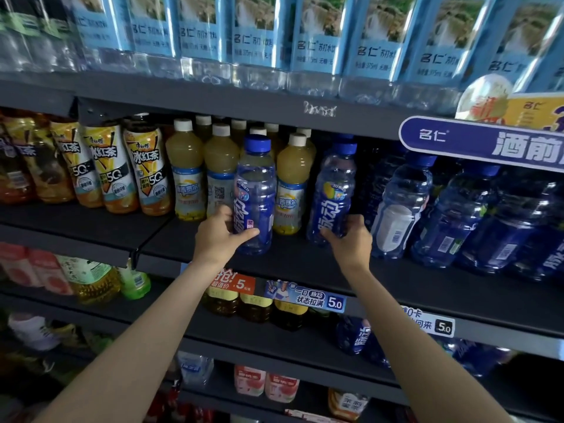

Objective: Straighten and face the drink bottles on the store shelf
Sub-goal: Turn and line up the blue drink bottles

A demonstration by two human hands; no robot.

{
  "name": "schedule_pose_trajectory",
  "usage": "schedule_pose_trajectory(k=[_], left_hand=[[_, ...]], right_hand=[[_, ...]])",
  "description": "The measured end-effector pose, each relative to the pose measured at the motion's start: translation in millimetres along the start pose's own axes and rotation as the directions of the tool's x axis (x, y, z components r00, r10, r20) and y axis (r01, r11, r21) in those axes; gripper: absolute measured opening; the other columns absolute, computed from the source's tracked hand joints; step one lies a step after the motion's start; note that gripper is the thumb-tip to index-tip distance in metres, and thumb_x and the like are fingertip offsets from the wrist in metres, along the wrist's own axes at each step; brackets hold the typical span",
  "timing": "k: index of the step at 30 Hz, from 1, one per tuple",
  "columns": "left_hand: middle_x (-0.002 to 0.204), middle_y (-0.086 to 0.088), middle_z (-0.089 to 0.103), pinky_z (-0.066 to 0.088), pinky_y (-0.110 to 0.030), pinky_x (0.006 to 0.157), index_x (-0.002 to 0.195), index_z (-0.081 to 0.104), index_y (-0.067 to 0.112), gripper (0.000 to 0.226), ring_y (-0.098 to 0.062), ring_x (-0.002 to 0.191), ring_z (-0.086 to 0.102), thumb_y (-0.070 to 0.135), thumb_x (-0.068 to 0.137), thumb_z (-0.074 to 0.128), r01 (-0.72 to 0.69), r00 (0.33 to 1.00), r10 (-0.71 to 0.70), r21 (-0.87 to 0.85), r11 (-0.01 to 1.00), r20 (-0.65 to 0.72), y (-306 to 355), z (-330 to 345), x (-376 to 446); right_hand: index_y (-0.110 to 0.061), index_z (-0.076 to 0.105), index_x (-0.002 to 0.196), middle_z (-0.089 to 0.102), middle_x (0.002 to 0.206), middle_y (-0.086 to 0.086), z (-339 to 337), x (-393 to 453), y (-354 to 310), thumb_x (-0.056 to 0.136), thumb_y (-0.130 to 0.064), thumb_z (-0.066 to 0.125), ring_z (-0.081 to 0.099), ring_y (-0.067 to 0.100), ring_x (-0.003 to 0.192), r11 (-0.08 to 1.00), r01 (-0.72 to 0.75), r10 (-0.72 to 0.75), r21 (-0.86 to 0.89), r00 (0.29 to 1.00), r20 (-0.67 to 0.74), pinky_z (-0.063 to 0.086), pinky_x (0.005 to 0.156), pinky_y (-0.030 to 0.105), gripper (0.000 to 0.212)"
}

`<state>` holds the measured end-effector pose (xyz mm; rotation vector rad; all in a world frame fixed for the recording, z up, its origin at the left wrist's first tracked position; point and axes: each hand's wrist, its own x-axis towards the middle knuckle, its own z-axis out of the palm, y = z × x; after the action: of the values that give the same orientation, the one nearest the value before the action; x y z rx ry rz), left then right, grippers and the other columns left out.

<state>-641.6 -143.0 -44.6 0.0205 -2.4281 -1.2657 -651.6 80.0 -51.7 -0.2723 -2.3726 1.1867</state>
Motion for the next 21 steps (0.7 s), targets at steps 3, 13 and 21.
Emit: schedule_pose_trajectory(k=[3,13,21], left_hand=[[0.097,0.0,0.064,0.047,-0.028,0.076,0.099,0.055,0.009,0.041,-0.012,0.085,0.058,0.025,0.071,0.08,-0.008,0.999,0.009,-0.011,1.0,0.042,7.1,5.1,-5.9],[0.103,-0.005,0.068,0.051,-0.035,0.083,0.105,0.057,0.007,0.048,-0.019,0.095,0.063,0.031,0.07,0.08,-0.05,0.994,0.05,0.0,0.999,0.1,26.3,29.0,-13.7],[0.109,-0.008,0.067,0.049,-0.033,0.081,0.109,0.056,0.005,0.052,-0.024,0.099,0.063,0.032,0.072,0.079,-0.099,0.985,0.099,-0.006,0.995,0.14,48.6,63.5,-6.6]], right_hand=[[0.002,0.048,0.117,0.062,0.113,0.018,3.1,18.6,-3.0,0.08,-0.02,0.076,0.058,0.032,0.104,0.998,-0.017,0.018,-0.061,1.0,0.013,0.045,0.079,0.036,0.052],[0.002,0.038,0.13,0.052,0.131,0.021,26.9,31.7,-14.2,0.089,-0.014,0.064,0.05,0.037,0.119,0.986,-0.159,0.159,-0.052,0.987,-0.001,0.043,0.09,0.042,0.051],[0.007,0.047,0.117,0.049,0.117,0.021,-40.8,-11.1,8.5,0.084,0.006,0.06,0.053,0.031,0.102,0.963,0.266,-0.239,0.035,0.909,-0.341,0.041,0.081,0.022,0.036]])
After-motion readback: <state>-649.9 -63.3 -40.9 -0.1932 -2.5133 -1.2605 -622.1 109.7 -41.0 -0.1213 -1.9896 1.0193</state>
